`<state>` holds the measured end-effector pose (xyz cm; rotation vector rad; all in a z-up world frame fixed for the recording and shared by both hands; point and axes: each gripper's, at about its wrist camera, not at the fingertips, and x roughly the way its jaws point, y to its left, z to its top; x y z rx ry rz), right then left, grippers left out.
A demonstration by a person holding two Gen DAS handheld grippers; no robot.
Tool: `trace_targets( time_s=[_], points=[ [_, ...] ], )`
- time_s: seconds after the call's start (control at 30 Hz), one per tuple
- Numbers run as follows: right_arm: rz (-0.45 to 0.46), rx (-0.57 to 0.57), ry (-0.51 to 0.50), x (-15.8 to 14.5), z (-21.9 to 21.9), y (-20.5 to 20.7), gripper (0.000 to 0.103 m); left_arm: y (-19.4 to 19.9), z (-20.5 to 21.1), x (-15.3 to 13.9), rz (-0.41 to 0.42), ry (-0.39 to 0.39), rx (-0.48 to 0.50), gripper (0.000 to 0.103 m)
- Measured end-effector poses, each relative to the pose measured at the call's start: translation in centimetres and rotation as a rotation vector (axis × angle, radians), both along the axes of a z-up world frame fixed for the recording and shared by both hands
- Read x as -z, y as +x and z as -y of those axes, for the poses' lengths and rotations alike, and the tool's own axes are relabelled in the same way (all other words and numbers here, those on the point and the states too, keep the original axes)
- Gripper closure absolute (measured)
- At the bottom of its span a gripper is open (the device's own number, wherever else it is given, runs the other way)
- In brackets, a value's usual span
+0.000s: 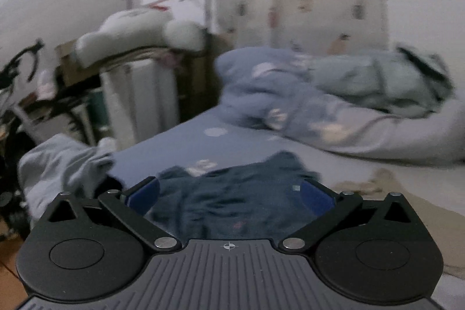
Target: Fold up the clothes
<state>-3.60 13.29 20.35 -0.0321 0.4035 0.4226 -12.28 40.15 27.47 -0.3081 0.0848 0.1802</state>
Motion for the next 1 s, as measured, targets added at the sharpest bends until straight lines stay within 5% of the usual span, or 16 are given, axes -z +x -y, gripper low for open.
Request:
trace_targets(
  time_s=[0.27, 0.4, 0.53, 0.6, 0.77, 1.0],
  points=[
    [-0.036, 0.122, 0.025, -1.0, 11.2, -1.7, 0.000, 4.4, 14.4, -0.8, -0.011, 0.031, 0.336, 0.000],
    [-0.049, 0.177, 0.013, 0.3, 16.2, -3.1, 0.000, 6.5, 20.6, 2.7, -0.112, 0.087, 0.396, 0.000],
    [-0.078, 0.249, 0.004, 3.1, 21.0, -4.0, 0.000, 8.7, 26.3, 7.7, -0.269, 0.065, 0.466, 0.000],
    [-0.099, 0.284, 0.004, 4.8, 23.3, -4.4, 0.000, 9.5, 28.8, 10.2, -0.329, 0.070, 0.473, 0.000],
    [-0.141, 0.343, 0.015, 9.8, 28.1, -4.8, 0.000, 9.8, 35.8, 13.4, -0.373, 0.230, 0.434, 0.000],
    [-0.147, 0.399, -0.025, 15.3, 31.2, -3.5, 0.000, 10.9, 39.5, 16.0, -0.463, 0.240, 0.413, 0.000]
  ],
)
